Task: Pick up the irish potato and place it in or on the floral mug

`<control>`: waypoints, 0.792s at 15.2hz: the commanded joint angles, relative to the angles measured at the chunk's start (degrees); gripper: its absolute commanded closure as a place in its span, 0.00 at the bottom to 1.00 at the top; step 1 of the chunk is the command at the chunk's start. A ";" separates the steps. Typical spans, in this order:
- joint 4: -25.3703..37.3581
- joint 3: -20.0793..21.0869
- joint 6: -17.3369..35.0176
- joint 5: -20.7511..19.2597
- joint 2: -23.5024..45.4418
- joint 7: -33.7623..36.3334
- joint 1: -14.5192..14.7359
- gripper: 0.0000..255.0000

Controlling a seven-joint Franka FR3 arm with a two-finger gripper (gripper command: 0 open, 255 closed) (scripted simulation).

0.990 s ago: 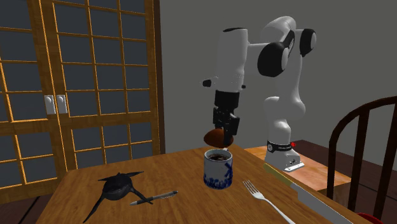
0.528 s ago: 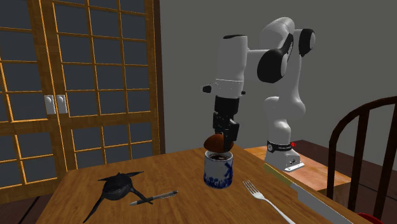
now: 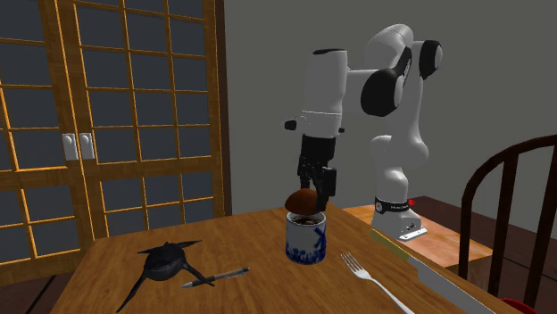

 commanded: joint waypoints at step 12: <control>4.80 -0.40 -7.17 1.75 -2.82 -1.29 0.19 0.00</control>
